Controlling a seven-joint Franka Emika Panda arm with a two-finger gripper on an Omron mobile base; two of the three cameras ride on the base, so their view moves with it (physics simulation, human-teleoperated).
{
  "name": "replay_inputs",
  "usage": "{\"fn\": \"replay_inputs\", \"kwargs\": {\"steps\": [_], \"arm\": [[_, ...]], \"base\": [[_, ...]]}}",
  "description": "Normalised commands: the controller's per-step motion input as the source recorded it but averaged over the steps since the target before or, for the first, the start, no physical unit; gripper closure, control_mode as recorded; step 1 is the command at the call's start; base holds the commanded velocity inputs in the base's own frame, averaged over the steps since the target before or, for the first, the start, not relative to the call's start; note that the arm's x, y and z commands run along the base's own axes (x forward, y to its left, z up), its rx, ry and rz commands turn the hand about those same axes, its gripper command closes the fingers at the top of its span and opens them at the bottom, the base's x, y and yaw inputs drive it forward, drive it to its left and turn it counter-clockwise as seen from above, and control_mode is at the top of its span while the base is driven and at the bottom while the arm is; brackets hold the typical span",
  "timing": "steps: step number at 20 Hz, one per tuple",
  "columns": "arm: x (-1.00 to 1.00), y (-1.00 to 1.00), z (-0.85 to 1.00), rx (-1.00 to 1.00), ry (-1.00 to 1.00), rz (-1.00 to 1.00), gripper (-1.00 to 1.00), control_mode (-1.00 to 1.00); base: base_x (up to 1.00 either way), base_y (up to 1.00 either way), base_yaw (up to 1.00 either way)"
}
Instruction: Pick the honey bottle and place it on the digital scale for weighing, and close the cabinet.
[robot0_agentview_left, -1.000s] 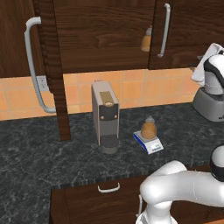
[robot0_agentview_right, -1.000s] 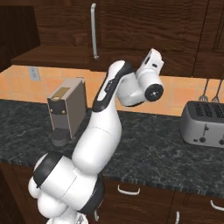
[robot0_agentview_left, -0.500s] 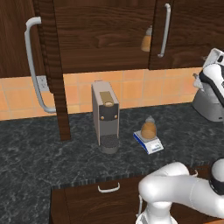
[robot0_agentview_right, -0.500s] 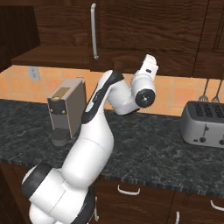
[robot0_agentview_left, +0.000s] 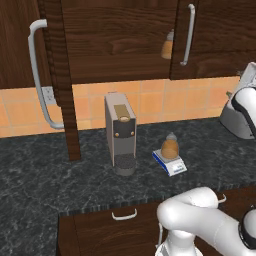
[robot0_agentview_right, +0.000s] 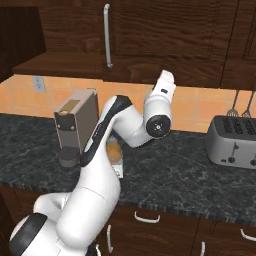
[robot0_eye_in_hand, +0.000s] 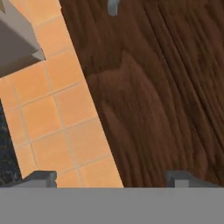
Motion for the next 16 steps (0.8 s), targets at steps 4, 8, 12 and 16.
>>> {"fn": "replay_inputs", "kwargs": {"steps": [4,8,12,16], "arm": [[-0.85,0.32,-0.17,-0.12,-0.07,0.04,-1.0,-1.0],[-0.59,0.9,-0.11,-0.24,0.0,0.0,-1.0,-1.0],[-0.19,1.0,-0.09,-0.28,0.0,-0.08,-1.0,-1.0],[0.0,0.95,-0.16,-0.32,0.02,-0.23,-1.0,-1.0]], "base": [[0.0,0.0,0.0],[0.0,0.0,0.0],[0.0,0.0,0.0],[0.0,0.0,0.0]]}}
